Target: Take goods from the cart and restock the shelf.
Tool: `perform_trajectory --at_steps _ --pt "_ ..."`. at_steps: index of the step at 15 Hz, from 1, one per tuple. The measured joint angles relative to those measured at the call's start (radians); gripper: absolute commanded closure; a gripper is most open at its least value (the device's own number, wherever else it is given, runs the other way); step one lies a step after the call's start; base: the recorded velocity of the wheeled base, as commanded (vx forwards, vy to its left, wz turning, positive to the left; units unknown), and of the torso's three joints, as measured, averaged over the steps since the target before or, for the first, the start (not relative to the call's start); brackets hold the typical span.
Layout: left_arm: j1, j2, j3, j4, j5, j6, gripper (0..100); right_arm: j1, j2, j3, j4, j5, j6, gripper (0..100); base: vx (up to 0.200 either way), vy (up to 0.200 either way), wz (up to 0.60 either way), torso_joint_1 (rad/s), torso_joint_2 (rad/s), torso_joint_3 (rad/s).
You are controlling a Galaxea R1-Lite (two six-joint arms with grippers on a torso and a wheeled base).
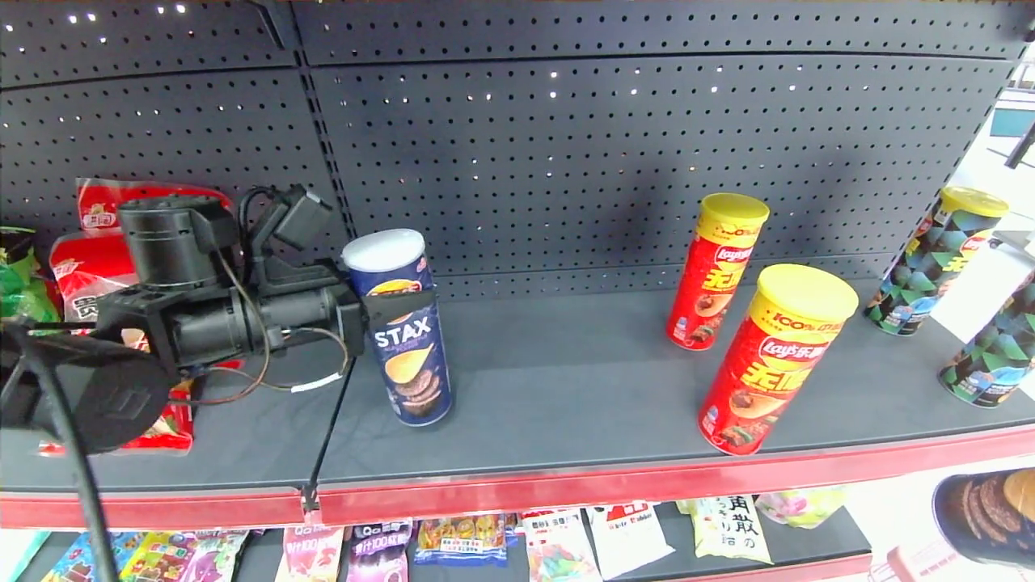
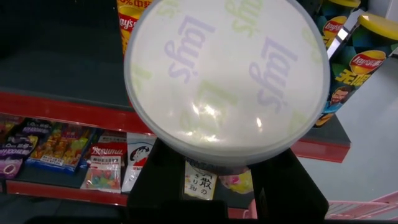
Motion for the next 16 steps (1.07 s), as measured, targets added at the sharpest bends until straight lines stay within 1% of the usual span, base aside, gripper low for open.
perform_trajectory --at_steps 2,4,5,6,10,12,13,16 --pt "0.0 -0.054 0.084 -0.027 -0.009 0.005 100 0.0 0.005 0.0 0.0 0.0 0.0 100 0.0 0.0 0.0 0.0 0.0 0.0" --pt "0.001 -0.086 0.152 -0.087 -0.01 0.005 100 0.0 0.008 -0.002 -0.002 0.0 0.0 100 0.0 0.0 0.0 0.0 0.0 0.0" --pt "0.008 -0.095 0.179 -0.128 -0.008 0.005 100 0.0 0.009 -0.003 -0.003 0.0 0.0 100 0.0 0.0 0.0 0.0 0.0 0.0" --pt "0.014 -0.099 0.195 -0.137 -0.006 0.007 100 0.0 0.009 -0.004 -0.003 0.0 0.0 100 0.0 0.0 0.0 0.0 0.0 0.0" --pt "0.02 -0.097 0.218 -0.141 0.001 0.019 100 0.0 0.009 -0.005 -0.003 -0.001 0.0 100 0.0 0.0 0.0 0.0 0.0 0.0" --pt "0.021 -0.093 0.231 -0.143 0.001 0.043 100 -0.001 0.009 -0.007 -0.003 -0.001 0.0 100 0.0 0.0 0.0 0.0 0.0 0.0" --pt "0.022 -0.091 0.24 -0.143 0.001 0.049 100 -0.001 0.009 -0.009 -0.003 -0.001 0.0 100 0.0 0.0 0.0 0.0 0.0 0.0" --pt "0.02 -0.088 0.251 -0.152 0.001 0.052 100 -0.002 0.009 -0.013 -0.003 -0.003 0.0 100 0.0 0.0 0.0 0.0 0.0 0.0"
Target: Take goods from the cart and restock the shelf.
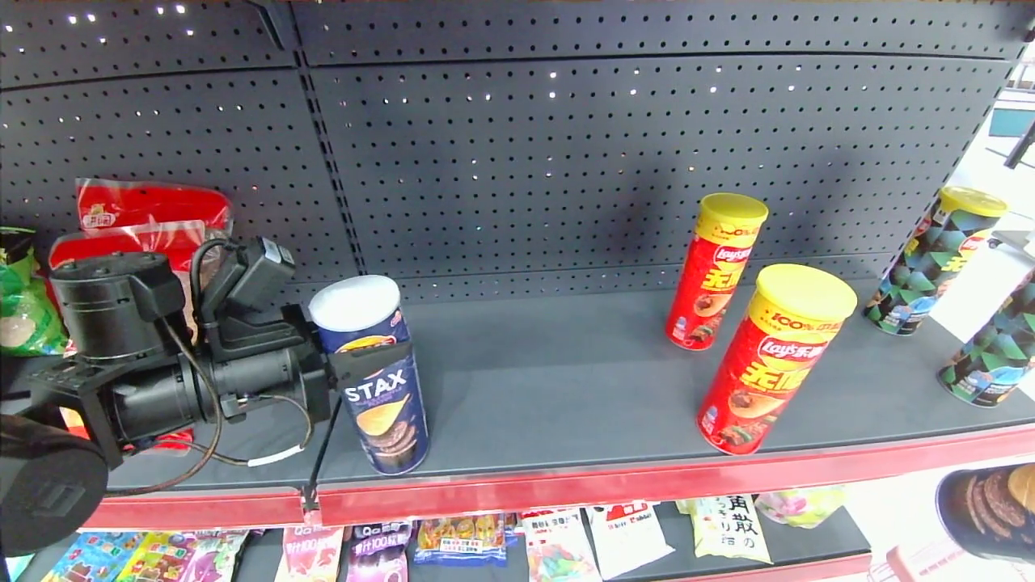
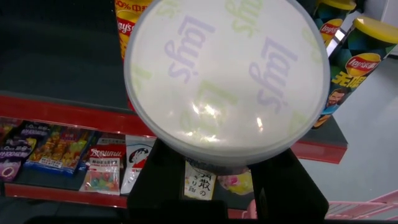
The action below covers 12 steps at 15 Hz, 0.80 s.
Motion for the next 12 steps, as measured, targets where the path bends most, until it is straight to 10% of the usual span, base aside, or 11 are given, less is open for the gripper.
perform_trajectory --at_steps 12 --pt "-0.004 0.005 0.078 -0.138 -0.049 -0.072 100 0.0 0.002 -0.004 0.0 0.0 0.0 100 0.0 0.0 0.0 0.0 0.0 0.0"
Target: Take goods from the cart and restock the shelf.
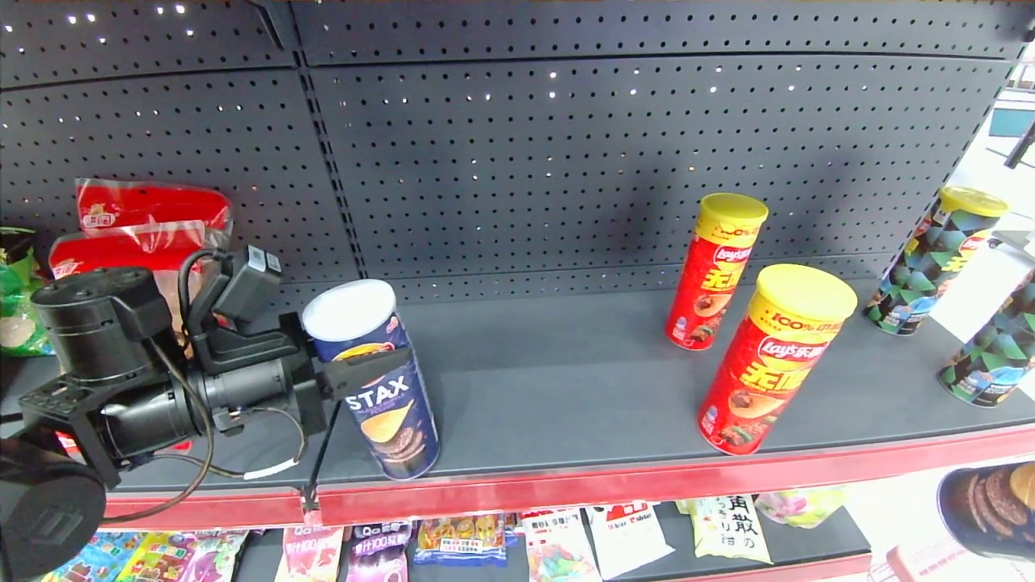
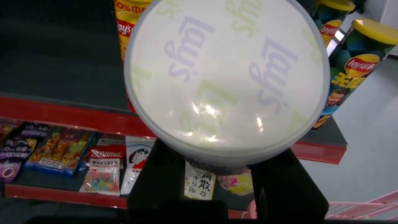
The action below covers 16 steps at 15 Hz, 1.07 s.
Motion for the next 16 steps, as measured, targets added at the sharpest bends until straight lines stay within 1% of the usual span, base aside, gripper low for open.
perform_trajectory --at_steps 2,4,6,10,16 --pt "0.0 0.0 0.01 0.0 -0.011 0.015 100 0.0 0.0 0.0 0.0 0.0 0.0 100 0.0 0.0 0.0 0.0 0.0 0.0" --pt "0.0 0.007 0.001 0.003 -0.004 0.033 100 0.0 0.0 0.0 0.0 0.0 0.0 100 0.0 0.0 0.0 0.0 0.0 0.0" --pt "0.0 0.015 -0.01 0.003 -0.01 0.035 100 0.0 0.001 0.0 0.0 0.0 0.0 100 0.0 0.0 0.0 0.0 0.0 0.0" --pt "-0.001 0.014 0.01 -0.001 -0.042 0.039 100 0.0 0.003 -0.002 0.0 0.001 0.0 100 0.0 0.0 0.0 0.0 0.0 0.0" --pt "-0.002 0.014 0.014 -0.001 -0.041 0.046 100 0.0 0.011 0.0 -0.003 0.002 0.0 100 0.0 0.0 0.0 0.0 0.0 0.0"
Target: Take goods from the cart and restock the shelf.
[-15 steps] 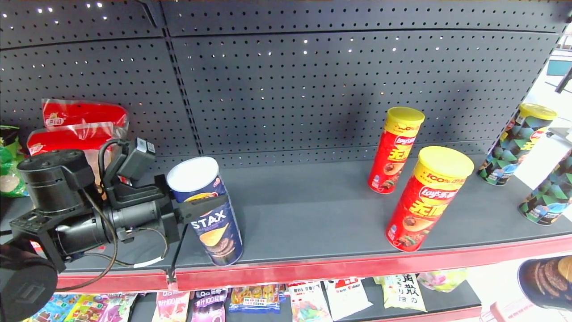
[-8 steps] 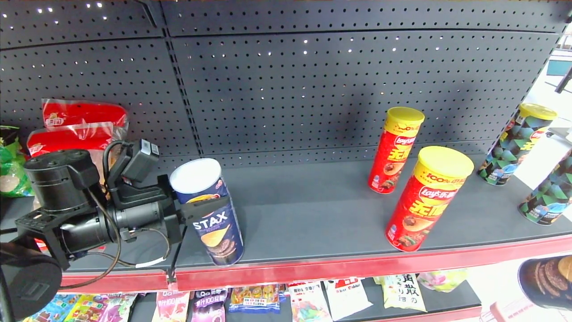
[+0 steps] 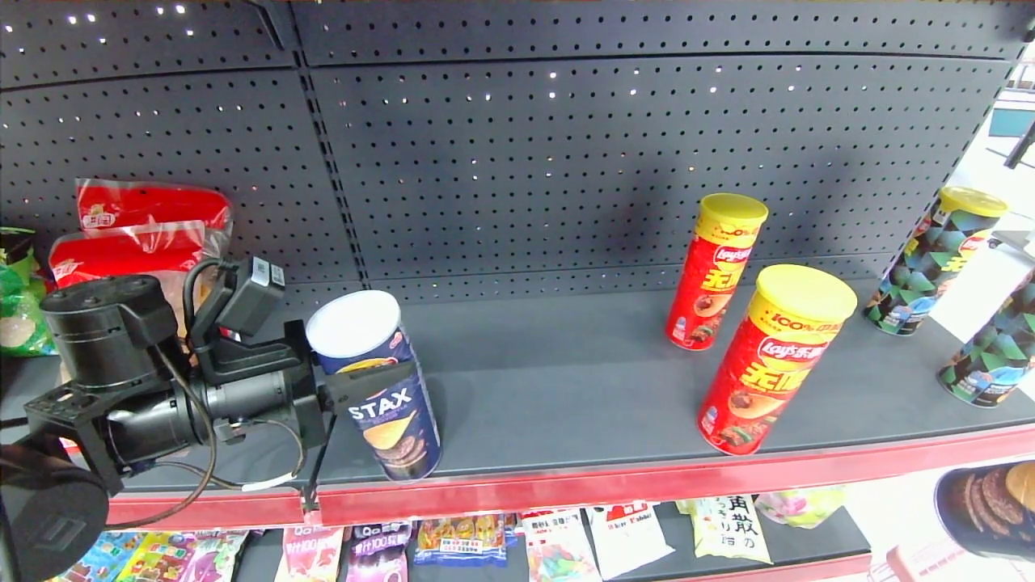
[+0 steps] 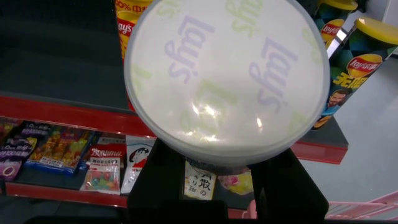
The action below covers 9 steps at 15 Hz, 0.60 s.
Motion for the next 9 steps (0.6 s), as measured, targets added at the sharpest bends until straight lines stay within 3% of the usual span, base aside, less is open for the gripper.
perform_trajectory --at_steps 4,9 --pt "0.0 0.005 0.001 0.002 -0.004 0.024 100 0.0 0.003 0.001 0.0 0.0 0.0 100 0.0 0.0 0.0 0.0 0.0 0.0" --pt "-0.001 0.011 -0.001 0.002 -0.007 0.026 100 0.0 0.003 0.001 0.0 0.0 0.0 100 0.0 0.0 0.0 0.0 0.0 0.0"
